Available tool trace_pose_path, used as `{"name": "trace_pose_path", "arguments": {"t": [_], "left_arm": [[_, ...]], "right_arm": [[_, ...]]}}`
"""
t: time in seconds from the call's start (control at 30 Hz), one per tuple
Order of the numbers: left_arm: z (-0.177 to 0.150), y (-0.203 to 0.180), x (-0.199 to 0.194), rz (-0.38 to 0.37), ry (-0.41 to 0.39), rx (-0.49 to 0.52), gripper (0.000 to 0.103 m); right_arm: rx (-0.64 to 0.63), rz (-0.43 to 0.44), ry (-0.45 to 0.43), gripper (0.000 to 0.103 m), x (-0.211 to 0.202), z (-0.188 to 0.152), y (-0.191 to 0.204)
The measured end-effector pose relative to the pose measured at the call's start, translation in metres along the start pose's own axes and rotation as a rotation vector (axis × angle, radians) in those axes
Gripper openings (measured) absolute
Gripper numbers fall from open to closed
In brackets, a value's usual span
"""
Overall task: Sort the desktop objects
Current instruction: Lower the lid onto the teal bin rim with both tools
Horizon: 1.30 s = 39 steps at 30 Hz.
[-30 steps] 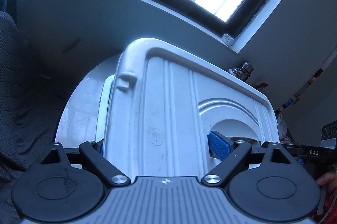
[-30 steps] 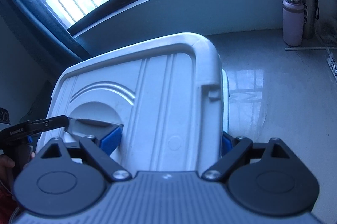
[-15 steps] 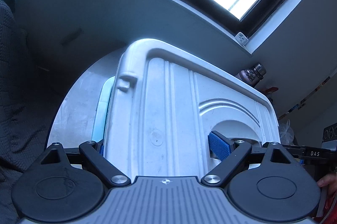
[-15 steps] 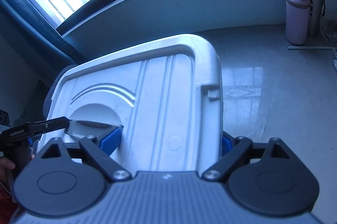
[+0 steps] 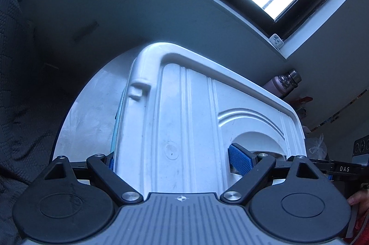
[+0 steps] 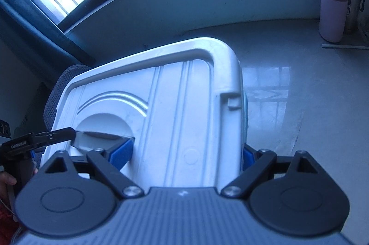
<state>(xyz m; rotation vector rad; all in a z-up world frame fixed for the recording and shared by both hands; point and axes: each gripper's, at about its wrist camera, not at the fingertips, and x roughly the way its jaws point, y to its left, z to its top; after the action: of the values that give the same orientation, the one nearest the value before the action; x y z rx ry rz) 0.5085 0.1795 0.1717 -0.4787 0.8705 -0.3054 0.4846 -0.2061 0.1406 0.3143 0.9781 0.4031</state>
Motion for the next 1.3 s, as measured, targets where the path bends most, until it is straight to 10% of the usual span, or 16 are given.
{"name": "trace_pose_path", "arguments": {"t": [1.3], "left_arm": [[0.006, -0.001, -0.002, 0.023, 0.052, 0.016, 0.092]], "right_arm": [[0.021, -0.112, -0.006, 0.094, -0.008, -0.002, 0.002]]}}
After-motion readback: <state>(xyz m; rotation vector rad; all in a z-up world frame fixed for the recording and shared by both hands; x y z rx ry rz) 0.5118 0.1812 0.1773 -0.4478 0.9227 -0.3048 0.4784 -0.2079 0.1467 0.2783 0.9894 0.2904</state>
